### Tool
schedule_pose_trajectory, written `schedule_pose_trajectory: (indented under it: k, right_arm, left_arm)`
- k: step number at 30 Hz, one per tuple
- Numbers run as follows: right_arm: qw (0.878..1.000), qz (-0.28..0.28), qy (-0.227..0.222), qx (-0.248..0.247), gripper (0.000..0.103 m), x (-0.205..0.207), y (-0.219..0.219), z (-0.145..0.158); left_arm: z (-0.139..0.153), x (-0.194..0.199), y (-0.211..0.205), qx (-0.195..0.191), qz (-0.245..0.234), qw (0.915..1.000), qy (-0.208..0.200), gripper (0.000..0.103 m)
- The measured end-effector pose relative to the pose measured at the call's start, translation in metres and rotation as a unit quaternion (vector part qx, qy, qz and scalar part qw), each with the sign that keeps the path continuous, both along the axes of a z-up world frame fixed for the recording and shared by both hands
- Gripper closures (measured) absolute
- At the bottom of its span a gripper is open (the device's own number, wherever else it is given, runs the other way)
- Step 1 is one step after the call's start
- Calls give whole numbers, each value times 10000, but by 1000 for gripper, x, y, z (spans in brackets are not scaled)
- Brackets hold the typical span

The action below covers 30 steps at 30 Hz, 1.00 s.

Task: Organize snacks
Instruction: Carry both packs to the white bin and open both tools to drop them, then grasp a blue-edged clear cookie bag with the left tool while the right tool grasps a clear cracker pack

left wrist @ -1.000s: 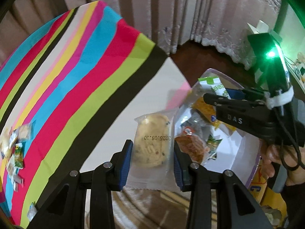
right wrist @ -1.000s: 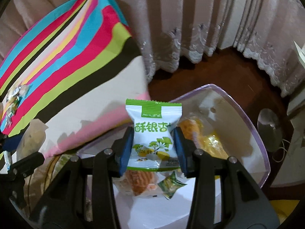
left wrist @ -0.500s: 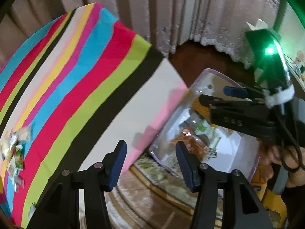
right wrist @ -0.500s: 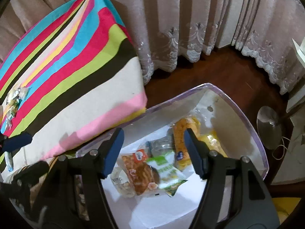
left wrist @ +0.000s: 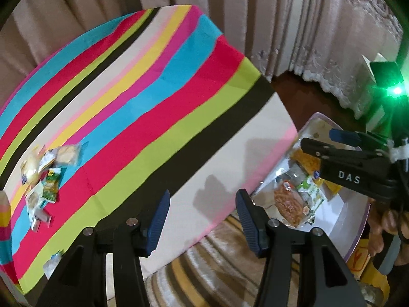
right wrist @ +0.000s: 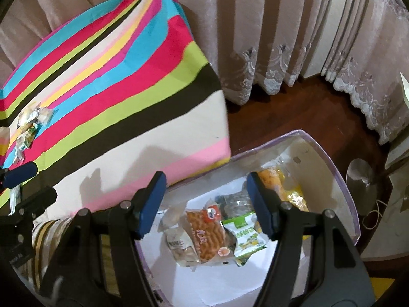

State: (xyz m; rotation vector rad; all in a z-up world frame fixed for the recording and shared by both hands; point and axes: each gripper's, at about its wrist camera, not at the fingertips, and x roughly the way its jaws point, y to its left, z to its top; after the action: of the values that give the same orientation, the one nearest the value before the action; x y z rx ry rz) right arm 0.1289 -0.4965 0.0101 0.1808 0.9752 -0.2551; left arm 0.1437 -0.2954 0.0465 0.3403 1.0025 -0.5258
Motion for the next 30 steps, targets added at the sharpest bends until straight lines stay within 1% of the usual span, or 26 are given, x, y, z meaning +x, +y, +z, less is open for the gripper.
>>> schedule_pose_trajectory:
  k: [14, 27, 30]
  right_arm:
    - [9988, 428, -59, -219, 35, 17, 44, 20]
    - [9948, 962, -52, -319, 34, 38, 101, 27]
    - [9934, 1108, -39, -293, 34, 42, 116, 26]
  left_arm:
    - [0, 11, 44, -158, 484, 9987, 1, 48]
    - [-5, 24, 94, -304, 1083, 9936, 88, 48]
    - [-7, 27, 108, -299, 1273, 9913, 128, 45]
